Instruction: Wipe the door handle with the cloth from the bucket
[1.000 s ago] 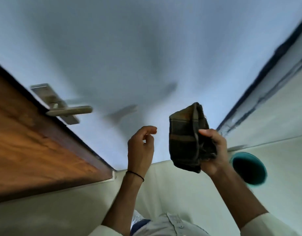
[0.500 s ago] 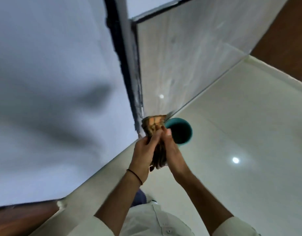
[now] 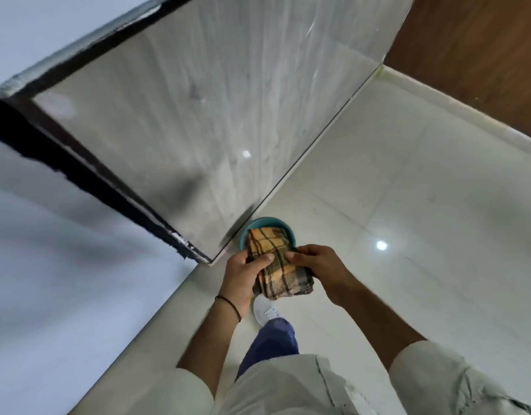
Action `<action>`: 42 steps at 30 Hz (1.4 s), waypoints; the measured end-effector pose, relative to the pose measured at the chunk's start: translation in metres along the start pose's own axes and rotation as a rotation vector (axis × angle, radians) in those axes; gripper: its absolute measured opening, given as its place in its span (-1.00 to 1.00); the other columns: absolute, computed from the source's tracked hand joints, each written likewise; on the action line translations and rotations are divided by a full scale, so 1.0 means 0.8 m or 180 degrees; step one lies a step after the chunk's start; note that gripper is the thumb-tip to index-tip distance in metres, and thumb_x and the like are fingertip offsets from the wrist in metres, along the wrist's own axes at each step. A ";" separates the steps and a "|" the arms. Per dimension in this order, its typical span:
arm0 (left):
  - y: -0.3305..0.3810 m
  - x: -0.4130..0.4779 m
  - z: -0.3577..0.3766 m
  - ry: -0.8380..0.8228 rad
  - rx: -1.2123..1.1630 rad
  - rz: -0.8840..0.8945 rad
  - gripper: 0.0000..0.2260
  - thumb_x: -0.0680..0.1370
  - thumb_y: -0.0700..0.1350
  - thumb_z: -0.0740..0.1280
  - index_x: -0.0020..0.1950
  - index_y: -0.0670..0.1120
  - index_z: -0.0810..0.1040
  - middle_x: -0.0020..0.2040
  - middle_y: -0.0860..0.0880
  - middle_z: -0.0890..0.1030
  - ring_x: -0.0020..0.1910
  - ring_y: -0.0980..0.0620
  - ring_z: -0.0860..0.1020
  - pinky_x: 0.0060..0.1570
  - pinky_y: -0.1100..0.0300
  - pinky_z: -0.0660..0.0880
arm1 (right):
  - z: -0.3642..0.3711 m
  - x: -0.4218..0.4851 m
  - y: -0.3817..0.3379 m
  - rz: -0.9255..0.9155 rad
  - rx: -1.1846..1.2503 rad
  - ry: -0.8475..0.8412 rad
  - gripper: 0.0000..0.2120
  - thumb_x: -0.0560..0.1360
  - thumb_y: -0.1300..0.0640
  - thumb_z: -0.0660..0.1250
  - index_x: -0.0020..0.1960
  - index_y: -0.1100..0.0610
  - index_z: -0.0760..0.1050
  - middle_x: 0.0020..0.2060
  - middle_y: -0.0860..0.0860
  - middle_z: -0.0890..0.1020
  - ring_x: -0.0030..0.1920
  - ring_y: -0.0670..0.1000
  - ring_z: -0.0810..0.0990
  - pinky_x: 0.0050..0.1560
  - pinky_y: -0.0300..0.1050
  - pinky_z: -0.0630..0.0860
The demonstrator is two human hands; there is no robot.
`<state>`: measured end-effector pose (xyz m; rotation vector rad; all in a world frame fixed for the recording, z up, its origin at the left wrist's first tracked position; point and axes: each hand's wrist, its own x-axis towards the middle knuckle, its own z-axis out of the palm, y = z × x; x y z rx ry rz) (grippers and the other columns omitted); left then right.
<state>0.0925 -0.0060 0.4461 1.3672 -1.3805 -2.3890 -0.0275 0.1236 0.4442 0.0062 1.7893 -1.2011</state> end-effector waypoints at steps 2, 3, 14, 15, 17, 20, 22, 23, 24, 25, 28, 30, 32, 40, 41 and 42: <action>0.008 0.032 0.017 0.0080 0.0075 -0.0101 -0.77 0.53 -0.28 0.40 0.17 -0.15 0.62 0.12 -0.25 0.69 0.14 -0.26 0.65 0.04 0.00 0.63 | -0.021 0.027 -0.015 -0.0040 -0.0002 0.0088 -0.69 0.39 0.12 0.56 0.08 0.15 0.60 -0.02 0.12 0.69 0.00 0.12 0.68 -0.10 -0.09 0.59; 0.010 0.047 0.026 0.0150 0.0077 -0.0131 -0.75 0.52 -0.29 0.40 0.19 -0.16 0.62 0.13 -0.25 0.68 0.14 -0.26 0.65 0.04 0.00 0.63 | -0.033 0.041 -0.022 -0.0109 -0.0089 0.0075 -0.70 0.40 0.15 0.55 0.08 0.11 0.57 -0.01 0.11 0.67 0.00 0.12 0.67 -0.10 -0.08 0.59; -0.049 0.157 0.073 0.1269 0.0465 -0.0325 -0.80 0.56 -0.29 0.33 0.17 -0.15 0.60 0.06 -0.12 0.69 0.07 -0.13 0.65 0.16 -0.13 0.61 | -0.078 0.193 0.002 -0.0506 -0.1602 -0.0327 -0.67 0.47 0.14 0.43 0.21 -0.03 0.52 0.04 -0.03 0.65 0.04 0.03 0.63 0.09 -0.03 0.60; -0.060 0.175 0.074 0.1357 0.0522 -0.0325 -0.76 0.56 -0.28 0.33 0.21 -0.14 0.58 0.08 -0.11 0.68 0.09 -0.11 0.64 0.18 -0.13 0.61 | -0.081 0.219 0.011 -0.0510 -0.1688 -0.0404 -0.68 0.48 0.17 0.42 0.22 0.00 0.52 0.04 -0.04 0.65 0.04 0.01 0.62 0.05 -0.11 0.58; -0.081 0.213 0.072 0.1480 0.0436 -0.0392 -0.67 0.57 -0.28 0.33 0.33 -0.12 0.50 0.16 -0.12 0.64 0.14 -0.11 0.62 0.20 -0.10 0.60 | -0.085 0.270 0.030 -0.0478 -0.1754 -0.0464 -0.69 0.49 0.21 0.41 0.21 0.03 0.53 0.02 -0.03 0.65 0.02 0.00 0.62 -0.01 -0.23 0.54; -0.119 0.278 0.072 0.1544 -0.0145 -0.0623 -0.61 0.60 -0.28 0.29 0.42 -0.10 0.40 0.23 -0.13 0.60 0.14 -0.06 0.60 0.05 0.09 0.59 | -0.089 0.350 0.067 -0.0399 -0.1841 -0.0425 -0.70 0.46 0.23 0.41 0.17 0.05 0.55 0.01 0.01 0.67 0.03 0.05 0.64 0.05 -0.05 0.60; -0.138 0.319 0.070 0.1576 -0.0474 -0.0691 -0.63 0.60 -0.31 0.24 0.41 -0.11 0.42 0.18 -0.11 0.59 0.06 0.00 0.58 -0.09 0.21 0.54 | -0.087 0.397 0.088 -0.0364 -0.1884 -0.0441 -0.70 0.47 0.23 0.41 0.18 0.05 0.55 0.03 0.03 0.67 0.05 0.07 0.63 0.10 0.00 0.60; -0.150 0.342 0.066 0.1605 -0.0559 -0.0702 -0.63 0.60 -0.33 0.23 0.40 -0.13 0.44 0.17 -0.12 0.59 0.05 -0.01 0.58 -0.09 0.21 0.53 | -0.084 0.422 0.099 -0.0337 -0.1908 -0.0473 -0.69 0.47 0.23 0.40 0.20 0.05 0.54 0.05 0.03 0.66 0.06 0.07 0.63 0.11 0.01 0.59; -0.165 0.367 0.061 0.1632 -0.0599 -0.0697 -0.63 0.59 -0.34 0.22 0.40 -0.15 0.45 0.18 -0.14 0.60 0.08 -0.03 0.57 -0.04 0.18 0.53 | -0.079 0.447 0.113 -0.0321 -0.1932 -0.0516 -0.69 0.48 0.23 0.40 0.21 0.06 0.54 0.06 0.03 0.66 0.07 0.07 0.62 0.10 -0.01 0.59; -0.180 0.391 0.054 0.1655 -0.0611 -0.0687 -0.63 0.59 -0.34 0.23 0.40 -0.17 0.46 0.21 -0.16 0.60 0.13 -0.06 0.56 0.05 0.14 0.54 | -0.075 0.472 0.126 -0.0314 -0.1964 -0.0550 -0.68 0.49 0.23 0.39 0.23 0.07 0.53 0.08 0.02 0.65 0.08 0.06 0.61 0.08 -0.06 0.57; -0.225 0.452 0.029 0.1728 -0.0469 -0.0684 -0.61 0.58 -0.35 0.23 0.41 -0.17 0.45 0.31 -0.18 0.59 0.21 -0.10 0.56 0.18 0.11 0.50 | -0.056 0.536 0.160 -0.0387 -0.2152 -0.0668 -0.65 0.52 0.25 0.36 0.29 0.10 0.50 0.03 -0.03 0.58 0.02 0.00 0.54 -0.11 -0.31 0.41; -0.255 0.488 0.009 0.1727 -0.0349 -0.0664 -0.61 0.59 -0.36 0.23 0.41 -0.15 0.44 0.30 -0.18 0.58 0.24 -0.12 0.56 0.16 0.12 0.53 | -0.041 0.577 0.185 -0.0370 -0.2264 -0.0760 -0.63 0.54 0.26 0.34 0.33 0.10 0.46 0.00 -0.05 0.54 0.00 -0.01 0.51 -0.11 -0.27 0.39; -0.277 0.516 -0.009 0.1688 -0.0220 -0.0644 -0.61 0.60 -0.35 0.22 0.43 -0.15 0.41 0.31 -0.18 0.57 0.31 -0.15 0.54 0.28 0.00 0.52 | -0.026 0.611 0.205 -0.0324 -0.2369 -0.0867 -0.60 0.56 0.26 0.31 0.38 0.12 0.42 0.03 -0.01 0.56 0.03 0.03 0.54 -0.07 -0.20 0.42; -0.346 0.545 -0.045 0.2022 0.1374 -0.0196 -0.66 0.60 -0.23 0.23 0.37 -0.07 0.53 0.29 -0.02 0.61 0.24 0.04 0.58 0.12 0.47 0.37 | -0.005 0.654 0.277 -0.0702 -0.3432 -0.0542 -0.55 0.58 0.15 0.21 0.45 0.14 0.24 0.30 0.18 0.43 0.20 0.26 0.53 0.17 0.17 0.52; -0.350 0.542 -0.044 0.2091 0.1368 -0.0212 -0.67 0.60 -0.23 0.23 0.35 -0.06 0.54 0.27 -0.01 0.62 0.22 0.05 0.58 0.06 0.55 0.37 | -0.005 0.649 0.280 -0.0758 -0.3526 -0.0569 -0.56 0.59 0.14 0.21 0.45 0.13 0.24 0.30 0.17 0.43 0.19 0.25 0.53 0.14 0.16 0.53; -0.354 0.540 -0.043 0.2126 0.1341 -0.0213 -0.68 0.60 -0.22 0.24 0.34 -0.06 0.55 0.26 -0.01 0.63 0.20 0.05 0.59 0.04 0.55 0.37 | -0.006 0.647 0.285 -0.0768 -0.3633 -0.0626 -0.56 0.60 0.13 0.21 0.45 0.13 0.25 0.29 0.16 0.44 0.19 0.24 0.53 0.12 0.15 0.54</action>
